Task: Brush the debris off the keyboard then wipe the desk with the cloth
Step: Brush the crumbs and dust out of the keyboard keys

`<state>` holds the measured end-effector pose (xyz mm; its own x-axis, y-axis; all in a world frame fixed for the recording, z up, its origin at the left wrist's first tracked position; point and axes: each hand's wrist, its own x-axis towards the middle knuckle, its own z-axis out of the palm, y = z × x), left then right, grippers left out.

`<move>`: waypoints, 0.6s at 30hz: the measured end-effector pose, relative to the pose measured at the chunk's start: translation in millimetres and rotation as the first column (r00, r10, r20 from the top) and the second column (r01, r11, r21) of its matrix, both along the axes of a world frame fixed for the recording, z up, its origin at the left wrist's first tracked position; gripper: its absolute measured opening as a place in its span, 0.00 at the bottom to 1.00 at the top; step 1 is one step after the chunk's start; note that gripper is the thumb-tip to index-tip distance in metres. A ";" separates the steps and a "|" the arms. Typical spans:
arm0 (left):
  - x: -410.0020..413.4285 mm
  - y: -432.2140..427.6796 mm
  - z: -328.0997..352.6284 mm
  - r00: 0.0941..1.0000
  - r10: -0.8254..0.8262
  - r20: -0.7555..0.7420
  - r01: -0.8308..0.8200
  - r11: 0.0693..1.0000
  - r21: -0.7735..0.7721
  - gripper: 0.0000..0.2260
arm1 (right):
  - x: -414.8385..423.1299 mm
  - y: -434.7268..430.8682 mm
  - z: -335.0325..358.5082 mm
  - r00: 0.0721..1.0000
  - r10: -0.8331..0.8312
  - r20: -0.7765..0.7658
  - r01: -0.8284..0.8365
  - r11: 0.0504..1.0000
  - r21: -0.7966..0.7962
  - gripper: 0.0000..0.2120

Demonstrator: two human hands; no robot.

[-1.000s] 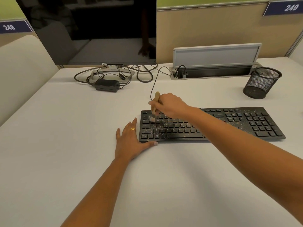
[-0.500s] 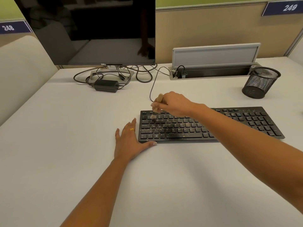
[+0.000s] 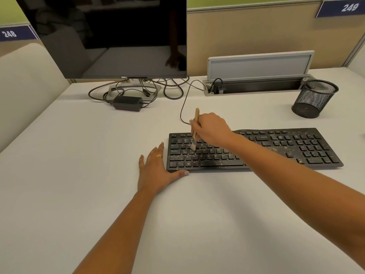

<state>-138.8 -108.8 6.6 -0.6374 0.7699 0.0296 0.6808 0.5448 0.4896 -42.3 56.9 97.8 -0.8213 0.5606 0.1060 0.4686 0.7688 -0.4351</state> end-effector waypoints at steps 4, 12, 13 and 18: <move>-0.5 -0.5 -1.3 1.000 -0.003 -0.009 0.003 1.000 -0.007 0.55 | 0.8 -1.8 -2.9 1.000 -0.022 -0.006 0.022 0.999 -0.036 0.22; 0.1 0.3 -1.4 1.000 -0.004 0.000 0.004 1.000 -0.002 0.56 | -5.1 -12.3 -4.0 1.000 0.001 -0.031 -0.001 1.000 -0.003 0.24; 0.1 0.4 -1.2 1.000 -0.005 0.002 0.005 1.000 -0.002 0.56 | -5.5 -13.1 -5.0 1.000 0.010 -0.010 -0.010 1.000 0.017 0.23; 0.0 0.4 -0.4 1.000 -0.004 -0.006 0.004 1.000 -0.007 0.56 | -10.9 -15.4 -0.4 0.998 0.038 0.047 -0.042 0.996 0.082 0.21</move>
<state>-138.8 -108.4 6.2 -0.6342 0.7726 0.0283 0.6858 0.5453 0.4820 -53.1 41.5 97.4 -0.8479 0.5180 0.1129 0.4547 0.8200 -0.3477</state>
